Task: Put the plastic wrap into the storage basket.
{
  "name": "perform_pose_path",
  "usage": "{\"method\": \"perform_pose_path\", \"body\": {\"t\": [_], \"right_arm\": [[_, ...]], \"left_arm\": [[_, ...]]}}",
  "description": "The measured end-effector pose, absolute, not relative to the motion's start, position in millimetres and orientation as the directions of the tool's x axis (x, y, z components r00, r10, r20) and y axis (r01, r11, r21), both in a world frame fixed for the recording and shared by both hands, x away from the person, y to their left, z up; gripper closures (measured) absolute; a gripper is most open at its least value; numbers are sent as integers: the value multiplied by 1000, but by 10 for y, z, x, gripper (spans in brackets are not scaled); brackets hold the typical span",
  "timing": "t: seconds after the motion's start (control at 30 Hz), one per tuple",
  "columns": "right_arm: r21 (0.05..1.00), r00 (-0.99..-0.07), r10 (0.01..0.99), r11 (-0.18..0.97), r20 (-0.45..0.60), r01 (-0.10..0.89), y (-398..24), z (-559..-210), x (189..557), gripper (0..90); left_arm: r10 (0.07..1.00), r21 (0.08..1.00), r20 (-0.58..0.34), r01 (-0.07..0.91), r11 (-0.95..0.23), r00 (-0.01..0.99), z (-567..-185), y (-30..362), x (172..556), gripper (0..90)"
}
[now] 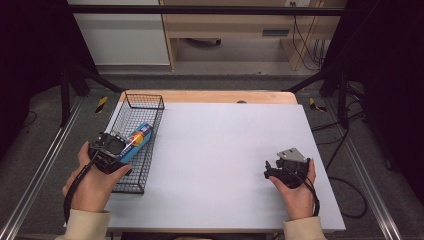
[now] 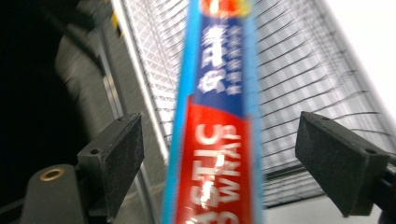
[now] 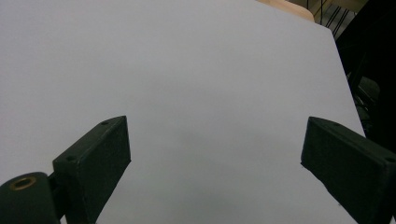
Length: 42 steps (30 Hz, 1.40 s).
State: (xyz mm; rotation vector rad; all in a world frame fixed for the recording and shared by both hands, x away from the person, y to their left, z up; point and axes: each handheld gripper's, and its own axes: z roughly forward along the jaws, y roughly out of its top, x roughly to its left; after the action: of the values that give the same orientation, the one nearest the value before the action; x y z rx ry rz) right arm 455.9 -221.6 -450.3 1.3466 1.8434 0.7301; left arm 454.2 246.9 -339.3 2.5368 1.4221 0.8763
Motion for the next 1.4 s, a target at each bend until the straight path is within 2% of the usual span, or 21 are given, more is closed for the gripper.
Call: {"method": "perform_pose_path", "body": {"t": [0.2,0.27,0.4,0.6,0.87,1.07,1.23,1.3,1.4], "right_arm": [[786,-186,951,308,-245,536,-2206,-4491,4550,82],[788,-187,950,313,-251,531,-2206,-4477,4534,80],[805,-178,957,289,-229,518,-2227,-4457,4519,67],[824,-174,967,250,-186,509,-2267,-4443,4477,55],[824,-177,966,253,-188,507,-2278,-4458,4395,47],[824,-185,966,251,-181,507,-2302,-4476,4313,46],[829,-187,967,246,-173,503,-2319,-4479,4285,44],[828,-191,967,242,-166,505,-2323,-4482,4272,44],[832,-198,967,242,-162,499,-2325,-4484,4250,43]], "left_arm": [[819,454,361,682,-573,447,-3266,2395,4422,120],[816,522,321,629,-577,481,-3217,2329,4342,123],[774,554,320,555,-620,546,-3174,2199,4277,115],[723,566,326,486,-665,609,-3189,2003,4292,108],[637,575,331,387,-721,696,-3295,1581,4306,93],[587,616,276,329,-716,761,-3425,1370,4344,87],[577,648,216,327,-688,788,-3523,1337,4414,73],[572,662,157,344,-666,805,-3599,1329,4461,70],[558,655,144,344,-672,817,-3734,1292,4512,67]]}}
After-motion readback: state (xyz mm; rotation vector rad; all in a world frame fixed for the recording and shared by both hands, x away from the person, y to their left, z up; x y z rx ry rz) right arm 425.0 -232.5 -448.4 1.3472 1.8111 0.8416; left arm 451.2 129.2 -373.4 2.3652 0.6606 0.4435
